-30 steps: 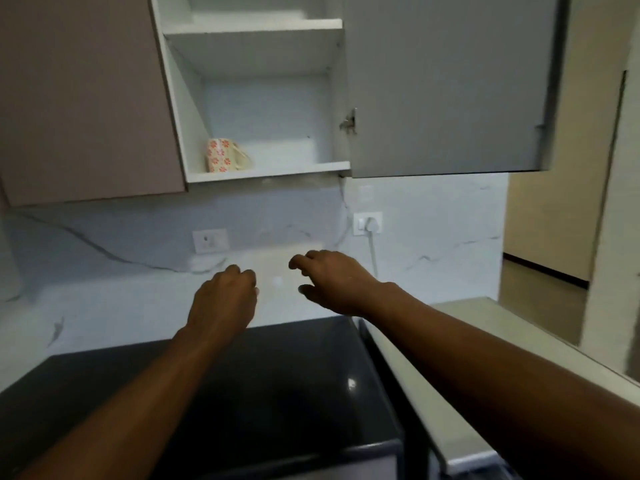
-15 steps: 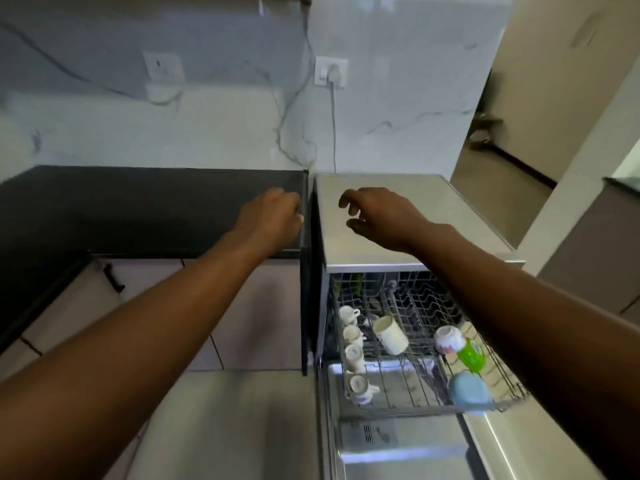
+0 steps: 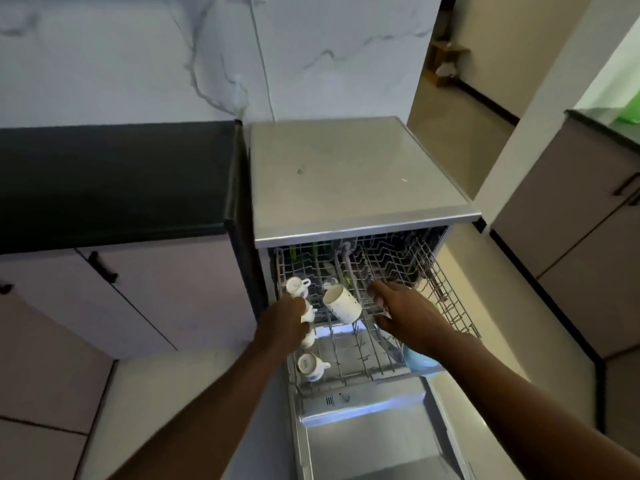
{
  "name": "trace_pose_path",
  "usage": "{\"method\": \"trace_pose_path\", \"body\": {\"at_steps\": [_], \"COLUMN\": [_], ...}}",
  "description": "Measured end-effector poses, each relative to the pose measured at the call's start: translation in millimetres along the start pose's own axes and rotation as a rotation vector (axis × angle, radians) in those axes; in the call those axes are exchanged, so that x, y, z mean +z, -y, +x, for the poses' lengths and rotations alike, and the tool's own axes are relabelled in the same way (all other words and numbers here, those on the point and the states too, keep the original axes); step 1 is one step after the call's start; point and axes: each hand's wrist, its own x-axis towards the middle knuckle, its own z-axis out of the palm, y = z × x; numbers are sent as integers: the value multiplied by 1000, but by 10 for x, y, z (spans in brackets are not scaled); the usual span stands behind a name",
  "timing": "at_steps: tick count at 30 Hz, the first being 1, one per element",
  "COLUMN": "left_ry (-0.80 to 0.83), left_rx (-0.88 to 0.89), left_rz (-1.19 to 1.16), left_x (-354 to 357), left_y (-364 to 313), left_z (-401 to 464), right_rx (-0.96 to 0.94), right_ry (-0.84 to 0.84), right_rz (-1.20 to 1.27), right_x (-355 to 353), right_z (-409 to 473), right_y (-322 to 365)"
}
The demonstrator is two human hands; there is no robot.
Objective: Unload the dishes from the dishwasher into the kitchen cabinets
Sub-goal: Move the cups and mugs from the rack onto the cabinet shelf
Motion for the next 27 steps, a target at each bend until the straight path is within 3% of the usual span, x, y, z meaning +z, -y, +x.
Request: {"method": "trace_pose_path", "body": {"at_steps": [4, 10, 17, 21, 27], "left_ry": [-2, 55, 151, 166, 111], "left_rx": [-19, -49, -99, -123, -184], "left_rz": [-31, 51, 241, 332, 336], "left_x": [675, 1316, 1907, 2225, 2369], "left_y": [52, 201, 510, 587, 583], "left_z": [30, 366, 555, 557, 622], "right_rx": [18, -105, -187, -134, -65], "right_ry": [25, 148, 69, 108, 185], "right_rz": [12, -51, -123, -179, -69], "right_x": [576, 1289, 2086, 2410, 2583], "right_z": [158, 776, 1704, 2019, 2046], "right_y": [-249, -518, -763, -877, -1081]}}
